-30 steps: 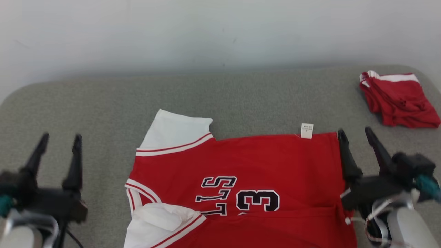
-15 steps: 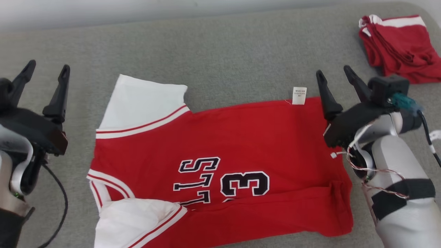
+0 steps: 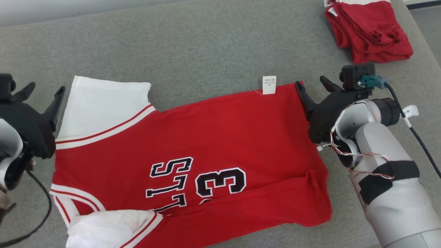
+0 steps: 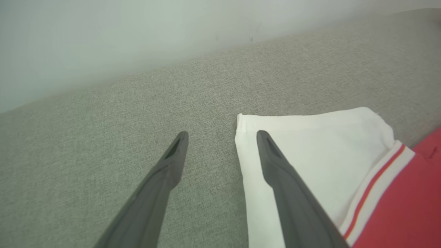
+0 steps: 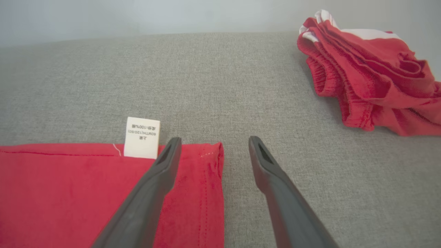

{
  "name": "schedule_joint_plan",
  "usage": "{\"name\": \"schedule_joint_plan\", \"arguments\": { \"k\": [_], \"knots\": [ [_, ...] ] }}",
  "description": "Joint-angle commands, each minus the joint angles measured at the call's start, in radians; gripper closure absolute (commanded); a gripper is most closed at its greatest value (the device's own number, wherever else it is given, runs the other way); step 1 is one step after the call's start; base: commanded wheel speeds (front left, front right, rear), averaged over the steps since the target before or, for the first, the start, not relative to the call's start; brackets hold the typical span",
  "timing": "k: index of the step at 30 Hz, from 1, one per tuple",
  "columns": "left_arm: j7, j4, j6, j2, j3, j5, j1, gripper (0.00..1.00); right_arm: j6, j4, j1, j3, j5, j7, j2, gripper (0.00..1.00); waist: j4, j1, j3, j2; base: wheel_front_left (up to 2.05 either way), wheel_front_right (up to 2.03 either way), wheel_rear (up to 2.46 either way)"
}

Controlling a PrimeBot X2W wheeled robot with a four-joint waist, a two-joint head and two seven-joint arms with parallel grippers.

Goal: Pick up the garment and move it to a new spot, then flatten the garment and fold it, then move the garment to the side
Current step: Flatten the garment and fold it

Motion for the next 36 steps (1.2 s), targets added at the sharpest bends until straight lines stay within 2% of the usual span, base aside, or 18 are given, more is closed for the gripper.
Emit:
{"name": "schedule_joint_plan", "arguments": {
  "k": [1, 5, 13, 22, 30, 31, 32, 33, 34, 35, 36],
  "knots": [
    [0.007, 0.006, 0.002, 0.011, -0.012, -0.012, -0.024, 0.0, 0.0, 0.01, -0.018, 0.007, 0.009, 0.017, 0.006, 0.0, -0.009, 0.0, 0.009, -0.0002, 0.0, 0.0, 0.0],
    [0.049, 0.04, 0.002, 0.028, -0.065, -0.028, -0.07, 0.0, 0.0, 0.042, -0.053, 0.017, 0.022, 0.065, 0.016, 0.0, -0.016, 0.0, 0.03, -0.0002, 0.0, 0.0, 0.0],
    [0.091, 0.075, 0.002, 0.022, -0.167, -0.073, -0.158, 0.0, 0.0, 0.092, -0.099, 0.043, 0.04, 0.118, 0.036, 0.0, -0.022, 0.0, 0.045, -0.0002, 0.0, 0.0, 0.0],
    [0.116, 0.116, 0.002, 0.033, -0.256, -0.115, -0.218, 0.0, 0.0, 0.124, -0.129, 0.065, 0.043, 0.153, 0.046, 0.0, -0.04, 0.0, 0.056, -0.0002, 0.0, 0.0, 0.0],
    [0.122, 0.148, 0.002, 0.032, -0.308, -0.151, -0.244, 0.0, 0.0, 0.124, -0.145, 0.085, 0.047, 0.138, 0.054, 0.0, -0.043, 0.0, 0.069, -0.0002, 0.0, 0.0, 0.0],
    [0.127, 0.155, 0.002, 0.033, -0.314, -0.156, -0.246, 0.0, 0.0, 0.125, -0.149, 0.088, 0.047, 0.136, 0.055, 0.09, -0.042, 0.0, 0.071, -0.0002, 0.0, 0.0, 0.0],
    [0.13, 0.158, 0.002, 0.032, -0.322, -0.157, -0.248, 0.2, 0.0, 0.126, -0.153, 0.091, 0.047, 0.133, 0.057, 0.55, -0.041, 0.0, 0.074, -0.0002, 0.0, 0.0, 0.0],
    [0.128, 0.161, 0.002, 0.032, -0.328, -0.159, -0.252, 0.31, 0.0, 0.128, -0.156, 0.095, 0.045, 0.133, 0.058, 0.73, -0.041, 0.0, 0.077, -0.0002, 0.0, 0.0, 0.0],
    [0.125, 0.164, 0.002, 0.031, -0.333, -0.164, -0.256, 0.56, 0.0, 0.131, -0.159, 0.099, 0.042, 0.133, 0.058, 1.0, -0.04, 0.0, 0.08, -0.0002, 0.0, 0.0, 0.0],
    [0.127, 0.163, 0.002, 0.027, -0.341, -0.174, -0.257, 0.92, 0.0, 0.135, -0.162, 0.101, 0.039, 0.135, 0.059, 1.0, -0.039, 0.0, 0.082, -0.0002, 0.0, 0.0, 0.0],
    [0.127, 0.164, 0.002, 0.023, -0.344, -0.187, -0.258, 1.0, 0.0, 0.139, -0.166, 0.102, 0.038, 0.133, 0.059, 1.0, -0.038, 0.0, 0.085, -0.0002, 0.0, 0.0, 0.0]
  ]
}}
